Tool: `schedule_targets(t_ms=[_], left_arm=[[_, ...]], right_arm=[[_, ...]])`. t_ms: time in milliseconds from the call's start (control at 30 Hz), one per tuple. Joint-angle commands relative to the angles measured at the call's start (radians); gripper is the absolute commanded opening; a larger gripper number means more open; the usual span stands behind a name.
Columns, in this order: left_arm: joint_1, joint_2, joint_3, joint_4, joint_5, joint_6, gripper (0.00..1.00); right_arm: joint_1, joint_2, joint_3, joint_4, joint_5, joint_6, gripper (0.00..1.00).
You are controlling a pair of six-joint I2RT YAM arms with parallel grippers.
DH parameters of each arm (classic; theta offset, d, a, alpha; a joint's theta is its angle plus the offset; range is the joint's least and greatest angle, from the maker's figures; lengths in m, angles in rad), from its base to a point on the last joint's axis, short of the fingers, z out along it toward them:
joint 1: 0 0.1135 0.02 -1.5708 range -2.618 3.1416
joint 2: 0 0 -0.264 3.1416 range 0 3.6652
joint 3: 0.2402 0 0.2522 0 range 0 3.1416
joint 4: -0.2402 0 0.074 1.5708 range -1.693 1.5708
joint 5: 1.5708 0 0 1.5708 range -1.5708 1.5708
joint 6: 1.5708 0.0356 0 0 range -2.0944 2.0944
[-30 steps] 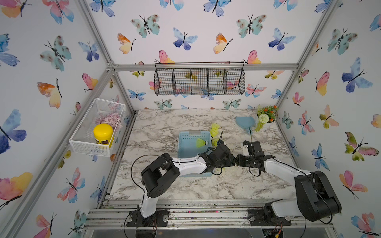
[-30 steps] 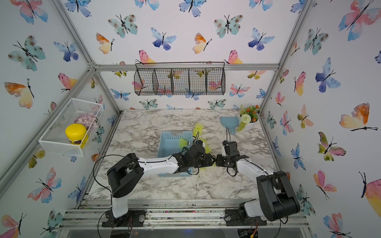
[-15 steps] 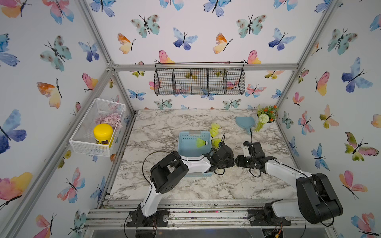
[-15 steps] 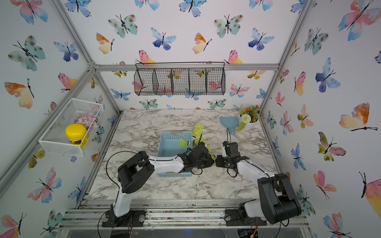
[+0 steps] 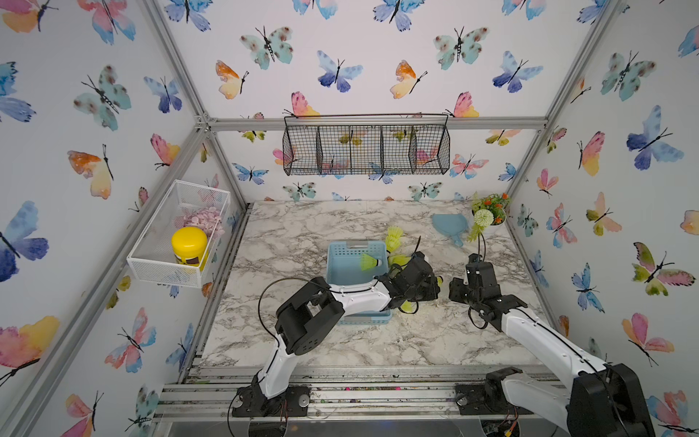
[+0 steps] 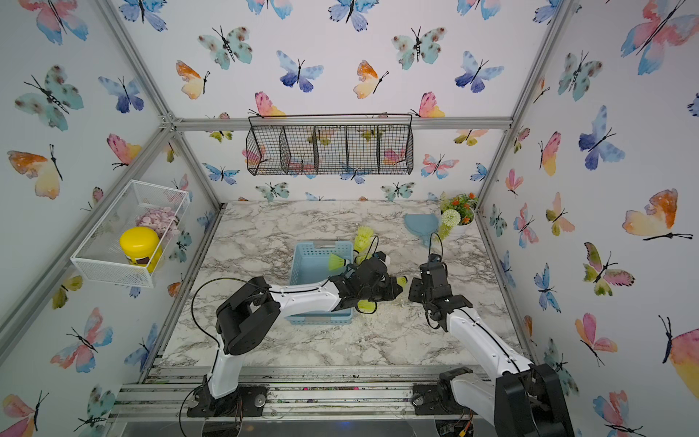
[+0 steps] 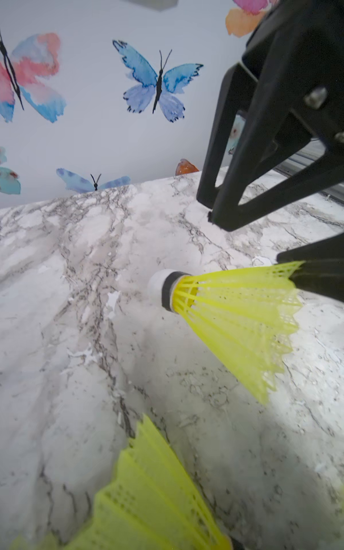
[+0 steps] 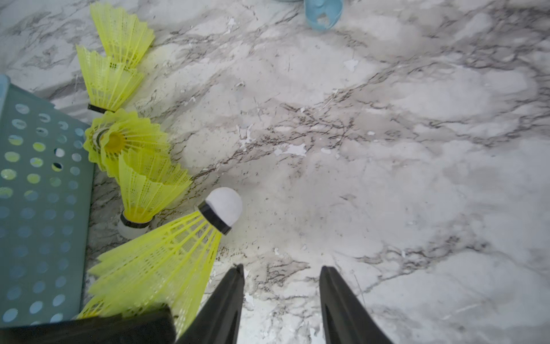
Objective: Put the shuttlecocks into the storage box
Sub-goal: Pick up the shuttlecock at the center of the board, then place the shuttlecock in the storage box.
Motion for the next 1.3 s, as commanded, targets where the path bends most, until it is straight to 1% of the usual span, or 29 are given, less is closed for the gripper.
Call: schedule_targets(t_ms=[0,67,167,267,367,500,633,733,767,867,933,967,1033,1067,1200,1267], left_arm=[[0.007,-0.108,0.047,-0.128,0.021,0.175,0.0],[0.011,-0.154,0.062,-0.2,0.013,0.26,0.0],[0.037,-0.245,0.041,-0.282,-0.006,0.355,0.0],[0.089,-0.339,-0.007,-0.329,0.036,0.436,0.0],[0.163,-0.426,-0.051,-0.389,0.097,0.524,0.0],[0.272,-0.512,-0.078,-0.489,0.139,0.661,0.0],[0.408,-0.59,-0.119,-0.529,0.211,0.748,0.0],[0.486,-0.626,-0.143,-0.546,0.224,0.835,0.0],[0.501,-0.629,-0.143,-0.562,0.227,0.871,0.0],[0.539,-0.626,-0.136,-0.635,0.239,1.031,0.0],[0.546,-0.619,-0.143,-0.663,0.208,1.127,0.0],[0.55,-0.614,-0.148,-0.666,0.188,1.156,0.0],[0.56,-0.595,-0.152,-0.666,0.153,1.193,0.0],[0.567,-0.586,-0.144,-0.675,0.156,1.2,0.0],[0.625,-0.535,-0.098,-0.722,0.227,1.238,0.0],[0.639,-0.506,-0.075,-0.747,0.209,1.259,0.0]], right_arm=[[-0.013,0.006,0.019,-0.029,0.051,-0.015,0.49],[-0.014,0.031,0.041,-0.024,0.011,-0.048,0.51],[-0.015,0.056,0.065,-0.028,-0.005,-0.068,0.52],[-0.017,0.062,0.07,-0.009,-0.026,-0.089,0.54],[-0.017,0.061,0.07,0.012,-0.069,-0.121,0.56],[-0.017,0.042,0.067,0.043,-0.145,-0.172,0.57],[-0.017,0.008,0.041,0.093,-0.207,-0.208,0.58],[-0.017,-0.019,0.004,0.15,-0.279,-0.264,0.59],[-0.017,-0.028,-0.003,0.162,-0.294,-0.275,0.59],[-0.016,-0.051,-0.016,0.179,-0.323,-0.288,0.59],[-0.016,-0.057,-0.021,0.186,-0.341,-0.292,0.59],[-0.016,-0.057,-0.022,0.188,-0.346,-0.293,0.59],[-0.017,-0.054,-0.022,0.192,-0.355,-0.294,0.59],[-0.016,-0.053,-0.021,0.193,-0.36,-0.296,0.59],[-0.017,-0.049,-0.019,0.189,-0.367,-0.295,0.6],[-0.016,-0.046,-0.017,0.187,-0.363,-0.295,0.61]])
